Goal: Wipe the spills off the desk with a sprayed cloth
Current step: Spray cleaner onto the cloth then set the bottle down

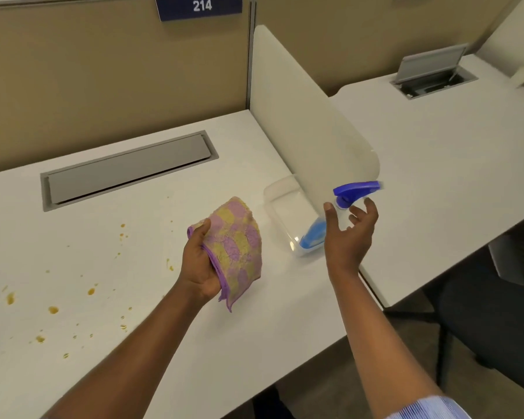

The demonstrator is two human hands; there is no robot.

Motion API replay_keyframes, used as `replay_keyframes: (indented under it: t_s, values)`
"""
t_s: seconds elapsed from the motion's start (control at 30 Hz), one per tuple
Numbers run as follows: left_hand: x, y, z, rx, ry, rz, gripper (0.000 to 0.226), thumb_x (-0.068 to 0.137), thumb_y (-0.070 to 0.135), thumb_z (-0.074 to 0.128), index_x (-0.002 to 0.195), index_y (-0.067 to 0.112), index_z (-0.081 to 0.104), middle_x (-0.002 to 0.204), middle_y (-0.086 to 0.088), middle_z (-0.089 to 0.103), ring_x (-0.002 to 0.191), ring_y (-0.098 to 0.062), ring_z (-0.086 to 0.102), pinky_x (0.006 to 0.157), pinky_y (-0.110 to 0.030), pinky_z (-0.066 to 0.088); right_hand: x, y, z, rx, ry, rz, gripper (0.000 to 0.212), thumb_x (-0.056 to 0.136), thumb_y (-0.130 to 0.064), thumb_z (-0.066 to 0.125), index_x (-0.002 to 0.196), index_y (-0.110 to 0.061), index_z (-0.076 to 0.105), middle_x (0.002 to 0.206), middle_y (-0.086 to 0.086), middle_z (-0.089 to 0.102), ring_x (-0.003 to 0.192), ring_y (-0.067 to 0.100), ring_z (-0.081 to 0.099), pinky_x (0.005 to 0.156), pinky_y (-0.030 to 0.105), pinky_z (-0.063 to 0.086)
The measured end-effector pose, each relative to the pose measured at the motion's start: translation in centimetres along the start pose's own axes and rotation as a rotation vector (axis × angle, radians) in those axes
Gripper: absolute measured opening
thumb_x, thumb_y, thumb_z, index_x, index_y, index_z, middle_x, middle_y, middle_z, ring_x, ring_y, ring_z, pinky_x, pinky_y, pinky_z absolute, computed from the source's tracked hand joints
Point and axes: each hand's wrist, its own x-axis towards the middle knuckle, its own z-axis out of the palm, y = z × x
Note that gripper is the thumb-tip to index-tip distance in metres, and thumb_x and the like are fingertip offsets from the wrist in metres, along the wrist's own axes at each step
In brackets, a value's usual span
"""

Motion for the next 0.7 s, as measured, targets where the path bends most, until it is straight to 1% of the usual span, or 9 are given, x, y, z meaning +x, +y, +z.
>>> replay_keyframes:
  t_s: [0.23,0.3,0.37,0.43,0.5,0.57,0.6,0.63,0.7]
  values:
    - [-0.5,0.0,0.6,0.021,0.029,0.019,0.052,0.096,0.056,0.051,0.120,0.018,0.078,0.133,-0.015,0.070,0.118,-0.035,0.070,0.098,-0.052,0.053,1.8,0.0,1.3,-0.037,0.048,-0.031,0.073,0.091,-0.025,0.080,0.151,-0.009,0.040,0.130,0.009,0.065,0.116,0.022,0.065,0.102,0.041,0.057]
    - [-0.7,0.2,0.6,0.021,0.028,0.024,0.052,0.096,0.056,0.050,0.116,0.019,0.080,0.133,-0.015,0.071,0.118,-0.035,0.070,0.098,-0.052,0.053,2.2,-0.1,1.4,-0.040,0.025,-0.058,0.070,0.095,-0.019,0.075,0.153,-0.008,0.038,0.126,0.008,0.065,0.112,0.022,0.065,0.102,0.034,0.055]
    - [-0.9,0.7,0.6,0.012,0.019,0.037,0.052,0.096,0.057,0.050,0.114,0.019,0.081,0.132,-0.014,0.071,0.119,-0.035,0.070,0.096,-0.051,0.054,2.3,-0.7,1.2,-0.057,-0.029,-0.130,0.070,0.099,-0.016,0.069,0.158,-0.007,0.033,0.135,0.012,0.064,0.119,0.026,0.064,0.101,0.027,0.050]
    - [-1.1,1.5,0.6,0.001,0.005,0.058,0.054,0.096,0.057,0.050,0.119,0.019,0.079,0.134,-0.015,0.070,0.126,-0.036,0.065,0.101,-0.053,0.052,2.3,-2.1,0.6,-0.057,-0.066,-0.268,0.067,0.102,-0.016,0.064,0.159,-0.004,0.031,0.142,0.014,0.061,0.125,0.029,0.062,0.108,0.034,0.050]
    - [-1.5,2.7,0.3,-0.012,-0.015,0.091,0.057,0.096,0.059,0.049,0.128,0.018,0.074,0.138,-0.016,0.067,0.130,-0.038,0.062,0.107,-0.055,0.048,2.3,-4.5,-0.1,-0.025,-0.098,-0.424,0.063,0.104,-0.017,0.061,0.157,-0.001,0.031,0.143,-0.009,0.059,0.124,0.015,0.062,0.111,0.037,0.050]
    - [-2.0,4.0,-0.1,-0.024,-0.041,0.125,0.063,0.096,0.063,0.048,0.134,0.018,0.070,0.141,-0.015,0.065,0.132,-0.038,0.061,0.108,-0.056,0.049,2.3,-7.5,-0.6,0.023,-0.145,-0.599,0.053,0.105,-0.016,0.058,0.150,0.007,0.037,0.134,-0.045,0.049,0.114,-0.009,0.058,0.106,0.022,0.051]
    - [-2.3,4.6,-0.4,-0.033,-0.050,0.141,0.066,0.096,0.065,0.047,0.137,0.018,0.068,0.142,-0.015,0.064,0.133,-0.039,0.060,0.106,-0.055,0.050,2.2,-9.1,-0.7,0.056,-0.171,-0.668,0.050,0.105,-0.016,0.057,0.144,0.011,0.041,0.129,-0.050,0.048,0.111,-0.015,0.057,0.100,0.014,0.050]
    - [-2.7,5.3,-0.7,-0.043,-0.057,0.158,0.070,0.095,0.068,0.047,0.140,0.018,0.065,0.144,-0.015,0.063,0.134,-0.039,0.059,0.105,-0.055,0.051,1.8,-10.8,-0.6,0.086,-0.201,-0.719,0.051,0.105,-0.020,0.058,0.140,0.014,0.044,0.126,-0.048,0.051,0.107,-0.017,0.057,0.096,0.008,0.047]
    - [-3.5,6.6,-1.5,-0.061,-0.059,0.192,0.078,0.093,0.074,0.045,0.146,0.019,0.059,0.147,-0.016,0.060,0.136,-0.040,0.057,0.106,-0.056,0.050,0.4,-13.9,0.1,0.100,-0.285,-0.783,0.055,0.103,-0.033,0.060,0.133,0.012,0.053,0.116,-0.024,0.063,0.097,-0.016,0.058,0.090,0.003,0.044]
